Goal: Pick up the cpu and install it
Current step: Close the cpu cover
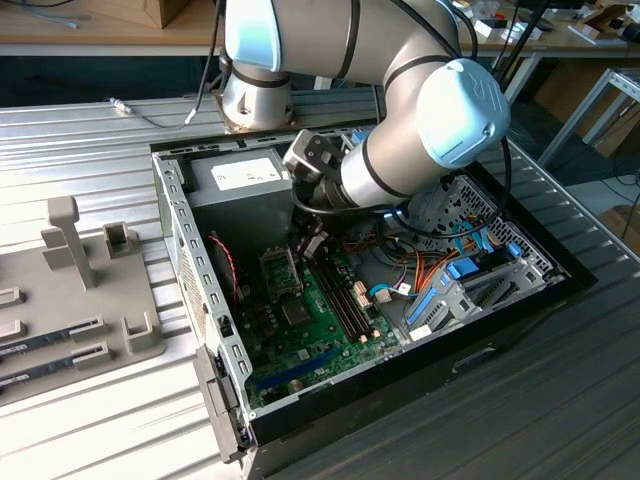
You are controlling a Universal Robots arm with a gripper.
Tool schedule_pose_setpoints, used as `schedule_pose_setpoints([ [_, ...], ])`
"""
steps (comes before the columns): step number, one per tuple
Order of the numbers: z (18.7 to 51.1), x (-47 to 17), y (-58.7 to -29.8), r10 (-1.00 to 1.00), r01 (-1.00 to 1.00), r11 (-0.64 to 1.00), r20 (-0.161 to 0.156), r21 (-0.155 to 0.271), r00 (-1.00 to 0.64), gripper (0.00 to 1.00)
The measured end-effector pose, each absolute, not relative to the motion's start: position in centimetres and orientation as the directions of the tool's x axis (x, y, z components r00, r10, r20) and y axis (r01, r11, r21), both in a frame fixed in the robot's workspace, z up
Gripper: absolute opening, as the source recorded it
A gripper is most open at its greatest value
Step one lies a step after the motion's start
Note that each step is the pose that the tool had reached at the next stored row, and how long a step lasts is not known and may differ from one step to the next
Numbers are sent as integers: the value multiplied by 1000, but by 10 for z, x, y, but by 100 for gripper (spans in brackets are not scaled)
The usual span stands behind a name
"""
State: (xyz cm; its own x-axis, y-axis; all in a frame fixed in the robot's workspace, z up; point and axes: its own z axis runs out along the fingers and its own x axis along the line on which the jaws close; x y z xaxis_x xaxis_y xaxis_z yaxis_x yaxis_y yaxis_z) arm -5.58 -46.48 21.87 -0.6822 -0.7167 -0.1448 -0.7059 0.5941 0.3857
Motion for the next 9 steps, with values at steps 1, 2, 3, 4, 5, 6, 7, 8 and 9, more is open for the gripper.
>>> schedule_pose_setpoints([
  [1,219,-56,-466,-717,-707,592,-147,387,-681,11],
  [2,219,-56,-466,-718,-707,591,-148,388,-681,11],
  [3,220,-56,-468,-719,-708,589,-149,389,-679,11],
  [4,221,-56,-469,-719,-709,587,-150,390,-678,11],
  [5,221,-56,-470,-720,-710,586,-151,391,-678,11],
  [6,222,-56,-471,-720,-710,585,-152,392,-677,11],
  [7,222,-56,-471,-720,-710,585,-152,392,-677,11],
  [8,223,-56,-472,-720,-711,584,-153,392,-676,11],
  [9,224,-56,-473,-721,-711,583,-153,393,-676,11],
])
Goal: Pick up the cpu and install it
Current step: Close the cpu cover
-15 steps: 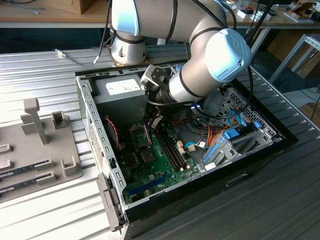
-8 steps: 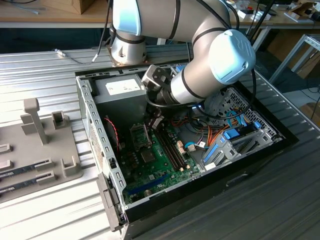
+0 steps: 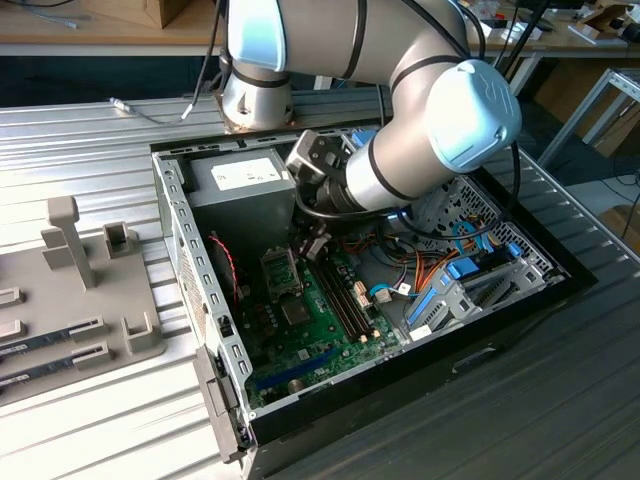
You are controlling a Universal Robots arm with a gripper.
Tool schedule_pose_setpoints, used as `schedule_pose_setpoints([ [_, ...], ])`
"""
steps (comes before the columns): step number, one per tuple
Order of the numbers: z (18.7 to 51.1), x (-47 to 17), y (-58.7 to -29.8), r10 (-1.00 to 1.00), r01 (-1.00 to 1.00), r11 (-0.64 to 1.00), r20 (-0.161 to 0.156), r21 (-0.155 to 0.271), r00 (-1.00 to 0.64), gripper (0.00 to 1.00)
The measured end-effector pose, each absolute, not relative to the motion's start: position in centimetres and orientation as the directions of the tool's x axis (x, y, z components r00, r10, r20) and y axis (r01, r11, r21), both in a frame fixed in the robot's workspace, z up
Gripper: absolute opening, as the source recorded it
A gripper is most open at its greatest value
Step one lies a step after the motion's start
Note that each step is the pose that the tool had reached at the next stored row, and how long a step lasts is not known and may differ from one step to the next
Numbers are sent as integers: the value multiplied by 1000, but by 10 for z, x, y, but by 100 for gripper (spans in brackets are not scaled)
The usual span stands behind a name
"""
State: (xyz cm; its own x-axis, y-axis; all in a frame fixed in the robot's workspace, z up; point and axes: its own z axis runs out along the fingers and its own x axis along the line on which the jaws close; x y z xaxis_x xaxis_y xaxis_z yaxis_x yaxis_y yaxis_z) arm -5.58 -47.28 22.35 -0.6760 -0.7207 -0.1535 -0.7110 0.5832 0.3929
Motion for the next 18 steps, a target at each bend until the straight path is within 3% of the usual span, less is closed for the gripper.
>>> schedule_pose_setpoints([
  [18,229,-56,-498,-722,-715,571,-167,404,-671,11],
])
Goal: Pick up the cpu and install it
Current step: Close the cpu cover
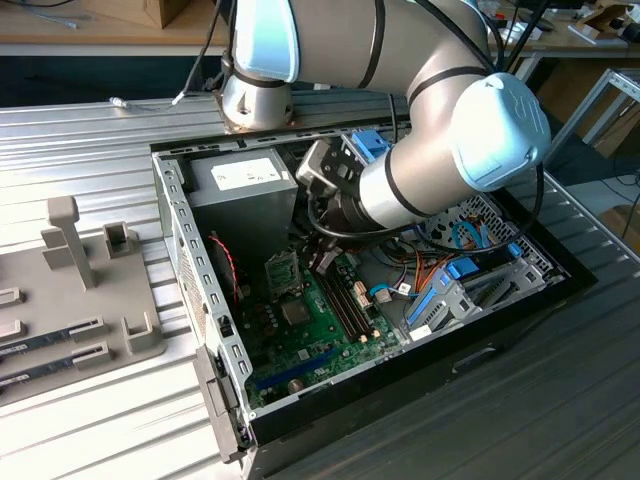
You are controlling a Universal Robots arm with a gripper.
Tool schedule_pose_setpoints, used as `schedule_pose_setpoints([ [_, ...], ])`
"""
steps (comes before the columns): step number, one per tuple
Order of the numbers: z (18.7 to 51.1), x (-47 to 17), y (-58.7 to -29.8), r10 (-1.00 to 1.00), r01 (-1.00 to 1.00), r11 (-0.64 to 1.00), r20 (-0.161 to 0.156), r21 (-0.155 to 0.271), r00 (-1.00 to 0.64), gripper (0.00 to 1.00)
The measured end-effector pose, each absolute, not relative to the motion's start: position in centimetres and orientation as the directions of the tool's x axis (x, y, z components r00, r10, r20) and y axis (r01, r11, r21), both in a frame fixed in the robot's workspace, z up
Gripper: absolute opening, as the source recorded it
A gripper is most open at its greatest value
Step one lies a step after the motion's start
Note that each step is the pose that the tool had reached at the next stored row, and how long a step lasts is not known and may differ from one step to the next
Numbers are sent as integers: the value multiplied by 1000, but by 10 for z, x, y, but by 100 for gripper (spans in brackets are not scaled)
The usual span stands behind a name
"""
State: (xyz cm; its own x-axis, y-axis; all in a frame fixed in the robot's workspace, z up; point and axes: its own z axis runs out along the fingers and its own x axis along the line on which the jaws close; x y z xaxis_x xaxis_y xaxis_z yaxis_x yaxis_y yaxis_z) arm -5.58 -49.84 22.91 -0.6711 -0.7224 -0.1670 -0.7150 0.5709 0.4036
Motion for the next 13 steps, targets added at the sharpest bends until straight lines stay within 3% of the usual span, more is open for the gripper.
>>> schedule_pose_setpoints([
  [13,235,-56,-518,-718,-715,560,-185,418,-671,11],
])
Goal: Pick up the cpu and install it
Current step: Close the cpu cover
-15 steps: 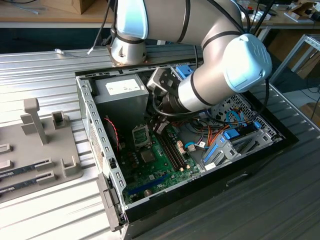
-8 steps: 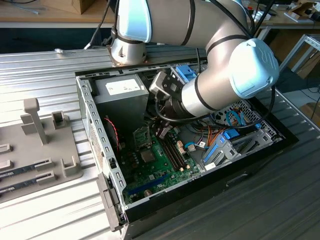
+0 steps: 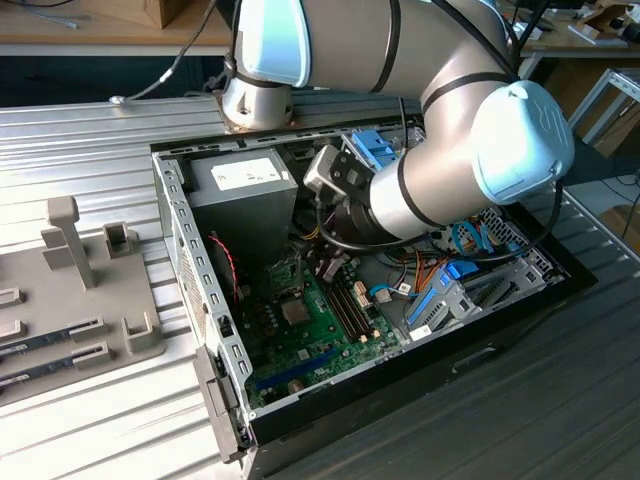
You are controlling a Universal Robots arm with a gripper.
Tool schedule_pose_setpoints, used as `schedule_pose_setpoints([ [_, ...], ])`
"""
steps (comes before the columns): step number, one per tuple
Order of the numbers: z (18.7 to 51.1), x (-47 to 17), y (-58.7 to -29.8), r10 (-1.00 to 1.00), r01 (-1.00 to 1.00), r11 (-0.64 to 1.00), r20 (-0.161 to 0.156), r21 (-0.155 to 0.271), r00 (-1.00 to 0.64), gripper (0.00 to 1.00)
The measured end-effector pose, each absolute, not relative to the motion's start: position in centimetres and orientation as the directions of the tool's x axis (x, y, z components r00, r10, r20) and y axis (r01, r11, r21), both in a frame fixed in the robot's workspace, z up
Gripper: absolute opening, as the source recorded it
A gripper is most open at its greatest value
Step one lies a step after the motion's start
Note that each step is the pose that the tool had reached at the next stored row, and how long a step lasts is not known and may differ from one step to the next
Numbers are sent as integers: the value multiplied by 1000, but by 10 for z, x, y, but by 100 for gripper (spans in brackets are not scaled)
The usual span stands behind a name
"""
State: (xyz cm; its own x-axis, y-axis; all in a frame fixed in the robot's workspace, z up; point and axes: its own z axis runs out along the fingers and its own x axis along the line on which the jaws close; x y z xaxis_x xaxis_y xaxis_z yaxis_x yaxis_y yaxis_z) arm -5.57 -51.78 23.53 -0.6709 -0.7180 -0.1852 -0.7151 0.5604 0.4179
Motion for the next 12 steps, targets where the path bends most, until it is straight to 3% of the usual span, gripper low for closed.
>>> schedule_pose_setpoints([
  [12,237,-56,-548,-715,-715,554,-196,427,-671,11],
])
